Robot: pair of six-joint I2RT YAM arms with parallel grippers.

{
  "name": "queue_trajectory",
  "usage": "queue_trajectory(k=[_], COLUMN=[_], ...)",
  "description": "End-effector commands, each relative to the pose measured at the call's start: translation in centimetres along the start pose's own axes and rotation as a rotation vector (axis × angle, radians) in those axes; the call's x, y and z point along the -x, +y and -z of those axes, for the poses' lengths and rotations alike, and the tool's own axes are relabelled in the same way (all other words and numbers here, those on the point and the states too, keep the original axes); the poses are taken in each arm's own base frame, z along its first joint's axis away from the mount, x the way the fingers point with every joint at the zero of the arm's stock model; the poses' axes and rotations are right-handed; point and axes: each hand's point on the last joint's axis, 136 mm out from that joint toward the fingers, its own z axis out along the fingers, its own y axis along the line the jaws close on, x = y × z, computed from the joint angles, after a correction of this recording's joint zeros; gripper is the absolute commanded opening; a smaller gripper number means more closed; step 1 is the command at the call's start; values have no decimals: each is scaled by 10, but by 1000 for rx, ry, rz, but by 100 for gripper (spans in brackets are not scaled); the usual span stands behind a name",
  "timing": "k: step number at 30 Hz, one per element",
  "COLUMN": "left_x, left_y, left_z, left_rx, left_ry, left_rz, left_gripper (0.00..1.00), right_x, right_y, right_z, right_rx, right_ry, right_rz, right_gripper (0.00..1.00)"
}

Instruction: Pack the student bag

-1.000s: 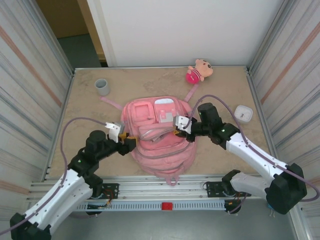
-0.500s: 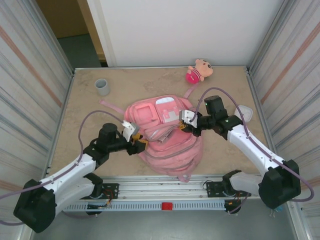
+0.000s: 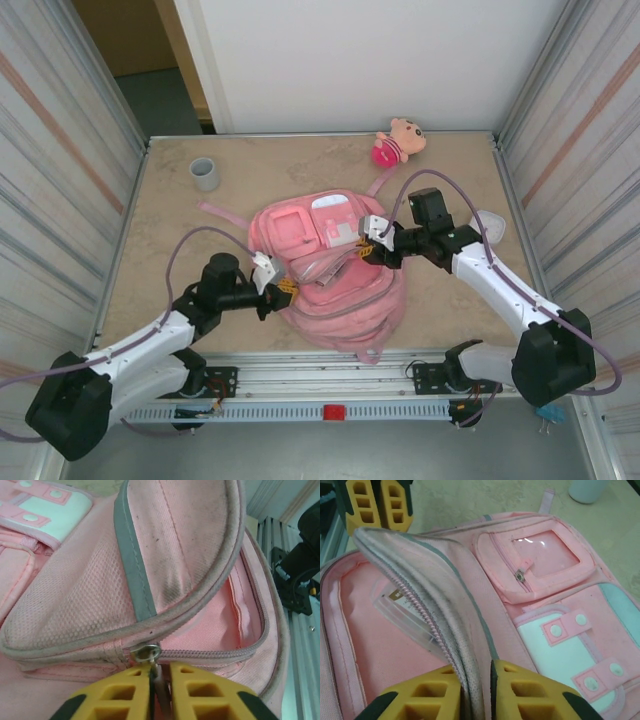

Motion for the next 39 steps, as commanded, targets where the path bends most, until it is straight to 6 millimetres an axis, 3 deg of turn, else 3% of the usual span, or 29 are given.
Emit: queue_trajectory(k=[1, 4, 8, 16, 22, 26, 30, 39], left_x=[6, 8, 8, 15, 14, 16, 18, 23], left_y=[-11, -13, -13, -8, -5, -5, -8, -10], left_z=[2, 4, 7, 16, 17, 17, 17, 17], left_rx=[-37, -37, -18, 46, 68, 69, 59, 51], left_ry=[-22, -34, -33, -59, -58, -62, -68, -79], left_rz=[-38, -34, -33, -58, -63, -63, -68, -75], left_gripper=[9, 5, 2, 2, 1, 1, 1, 1], right_x=[23, 32, 46, 43, 33, 31, 32, 43], right_y=[-10, -3, 12, 59, 92, 105, 105, 92], right_z=[15, 25, 37, 65, 43, 18, 1, -15], right_rx=[-50, -69, -129, -255, -94, -23, 0, 17], right_ry=[-54, -77, -89, -114, -244, -283, -347, -446], right_rz=[-18, -87, -341, -953, -1393, -1527, -1616, -1659], right_gripper=[31, 42, 56, 59, 58, 58, 63, 61])
